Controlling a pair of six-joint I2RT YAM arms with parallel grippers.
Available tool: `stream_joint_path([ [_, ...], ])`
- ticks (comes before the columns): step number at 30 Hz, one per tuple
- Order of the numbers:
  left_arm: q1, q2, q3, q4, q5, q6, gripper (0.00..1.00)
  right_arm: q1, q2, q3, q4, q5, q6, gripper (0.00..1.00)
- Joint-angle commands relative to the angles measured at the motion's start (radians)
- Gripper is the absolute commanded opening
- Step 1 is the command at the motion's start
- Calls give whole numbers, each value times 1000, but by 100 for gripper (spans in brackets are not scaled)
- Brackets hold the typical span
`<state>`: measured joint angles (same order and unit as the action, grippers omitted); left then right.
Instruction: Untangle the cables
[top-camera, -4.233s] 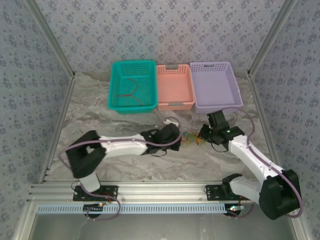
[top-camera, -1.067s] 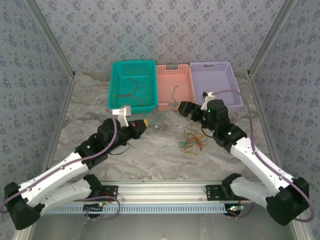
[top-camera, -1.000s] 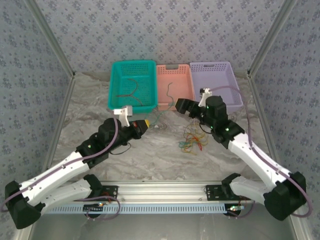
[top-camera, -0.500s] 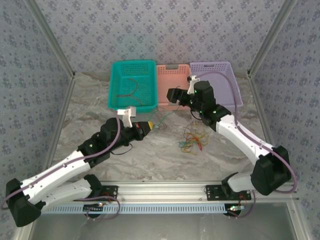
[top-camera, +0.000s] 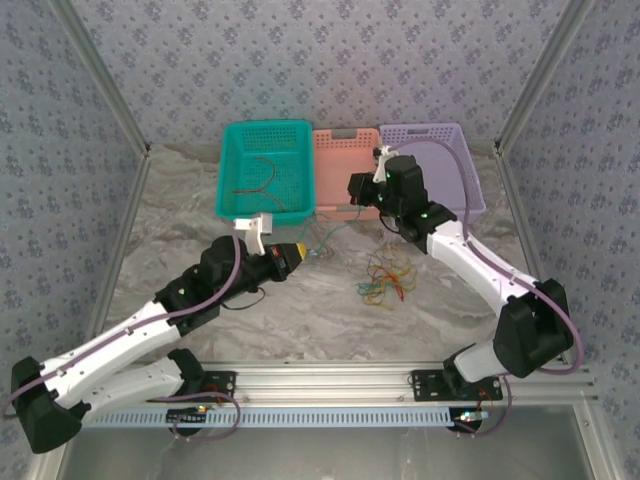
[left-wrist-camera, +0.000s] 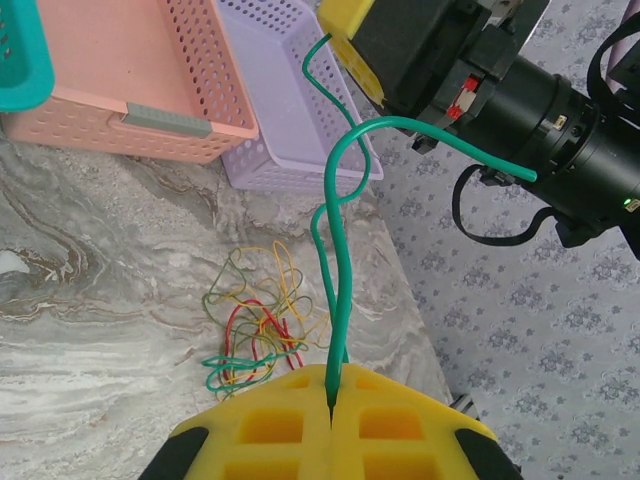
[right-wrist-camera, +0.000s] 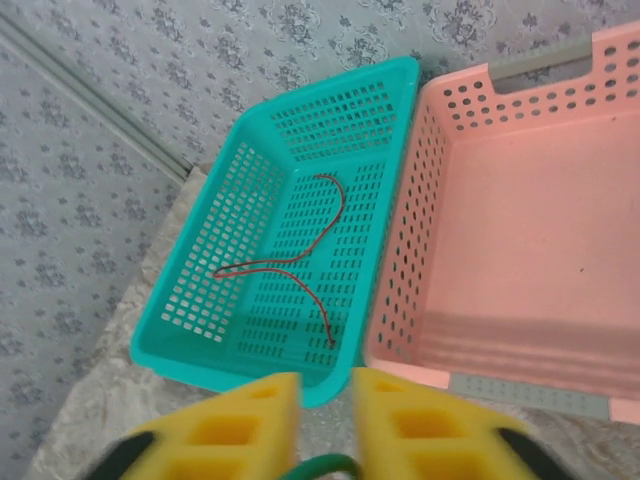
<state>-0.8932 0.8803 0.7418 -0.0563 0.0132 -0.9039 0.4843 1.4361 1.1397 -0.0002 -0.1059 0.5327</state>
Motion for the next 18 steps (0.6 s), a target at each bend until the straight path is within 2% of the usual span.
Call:
stream_joint_path([
  [1, -9, -41, -6, 25, -24, -10, 0, -15, -31, 20, -30, 32, 23, 0],
  [7, -9, -119, -38, 114, -118, 8, 0, -97, -118, -83, -57, 5, 200, 0],
  [11, -9, -130, -29, 199, -177, 57, 0, -115, -166, -161, -93, -4, 322, 0],
  [18, -8, -139, -67, 434, -259, 114, 0, -141, -257, -336, -116, 44, 642, 0],
])
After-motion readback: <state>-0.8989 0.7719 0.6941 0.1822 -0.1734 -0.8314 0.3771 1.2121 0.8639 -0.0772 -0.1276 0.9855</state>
